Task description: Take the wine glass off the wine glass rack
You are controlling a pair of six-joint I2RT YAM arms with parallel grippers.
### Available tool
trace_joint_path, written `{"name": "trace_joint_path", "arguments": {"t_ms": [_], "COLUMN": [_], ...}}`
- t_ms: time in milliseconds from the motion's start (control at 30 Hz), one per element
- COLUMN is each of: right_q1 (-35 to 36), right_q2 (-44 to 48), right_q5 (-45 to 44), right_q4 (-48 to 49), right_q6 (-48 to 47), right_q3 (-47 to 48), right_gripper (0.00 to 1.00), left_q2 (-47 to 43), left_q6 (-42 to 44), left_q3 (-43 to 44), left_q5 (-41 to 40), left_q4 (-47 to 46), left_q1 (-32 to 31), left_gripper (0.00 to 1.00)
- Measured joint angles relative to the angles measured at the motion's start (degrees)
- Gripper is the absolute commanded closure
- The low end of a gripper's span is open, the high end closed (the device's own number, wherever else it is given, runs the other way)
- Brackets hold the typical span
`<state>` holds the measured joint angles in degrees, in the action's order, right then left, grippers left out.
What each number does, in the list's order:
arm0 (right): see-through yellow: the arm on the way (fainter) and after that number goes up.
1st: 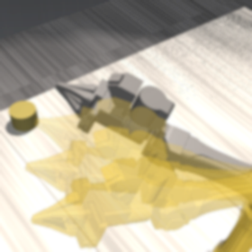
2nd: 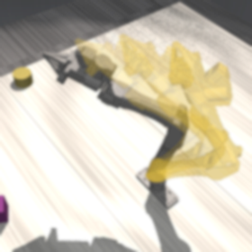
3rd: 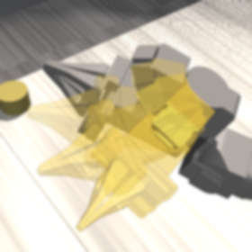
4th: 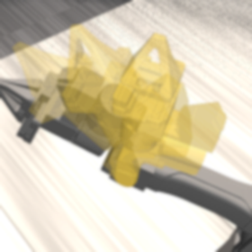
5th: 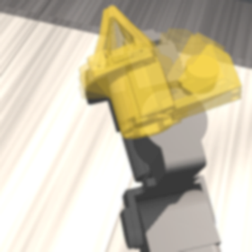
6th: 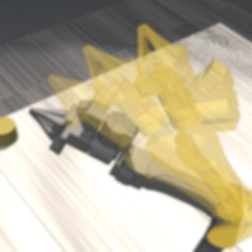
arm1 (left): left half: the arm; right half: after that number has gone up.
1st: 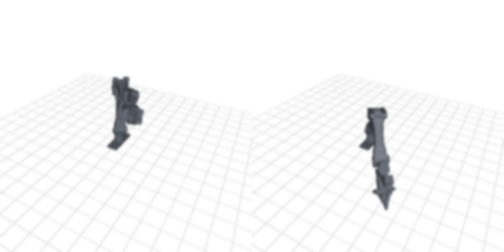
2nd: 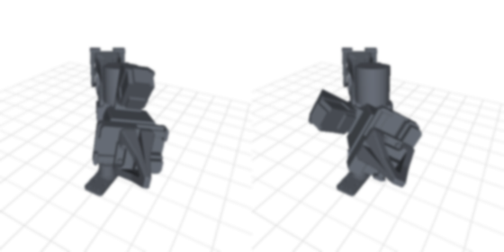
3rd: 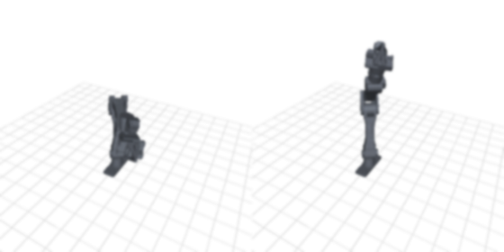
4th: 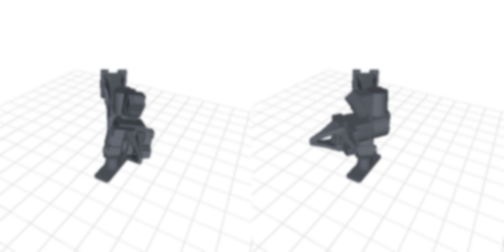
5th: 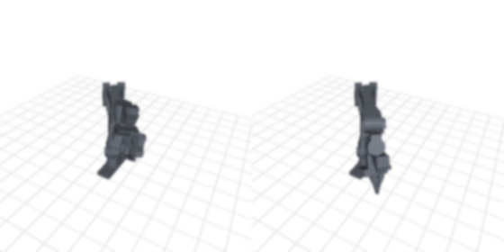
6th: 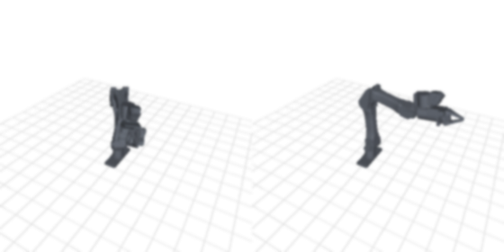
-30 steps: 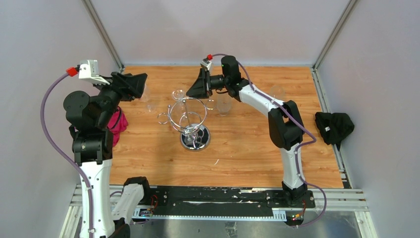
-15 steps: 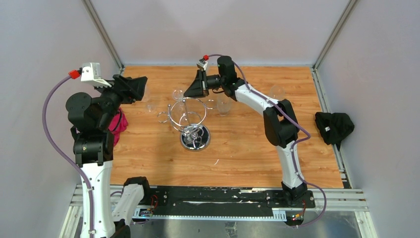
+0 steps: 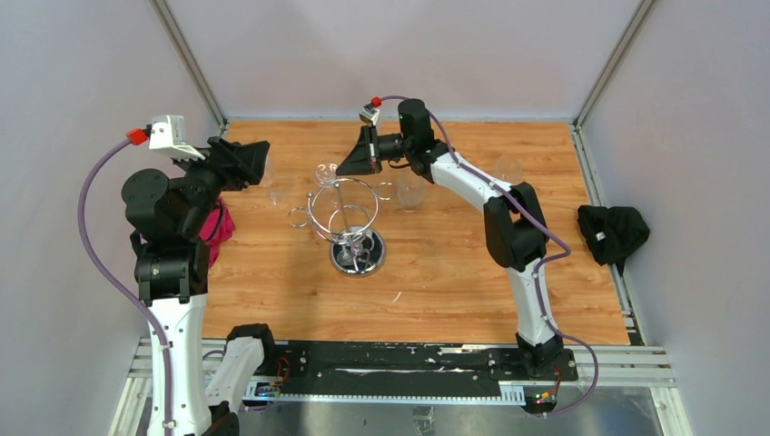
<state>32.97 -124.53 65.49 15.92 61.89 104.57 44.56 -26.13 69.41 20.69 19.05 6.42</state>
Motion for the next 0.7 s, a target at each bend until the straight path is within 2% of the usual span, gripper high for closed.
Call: {"name": "trace_joint_path", "arguments": {"t_ms": [700], "right_q1": [0.02], "right_q2": [2.23], "right_q5": [-1.03], "right_q4": [-0.83], "right_q6": [3.63], "right_q3": [0.81], "right_gripper": [1.00], "left_q2": [-0.24], "left_q6": [0.22], "left_q3": [-0.59], "left_q5": [-0.81], "left_q4": [0.35], "left_q1": [0.00], "left_gripper": [0.28]}}
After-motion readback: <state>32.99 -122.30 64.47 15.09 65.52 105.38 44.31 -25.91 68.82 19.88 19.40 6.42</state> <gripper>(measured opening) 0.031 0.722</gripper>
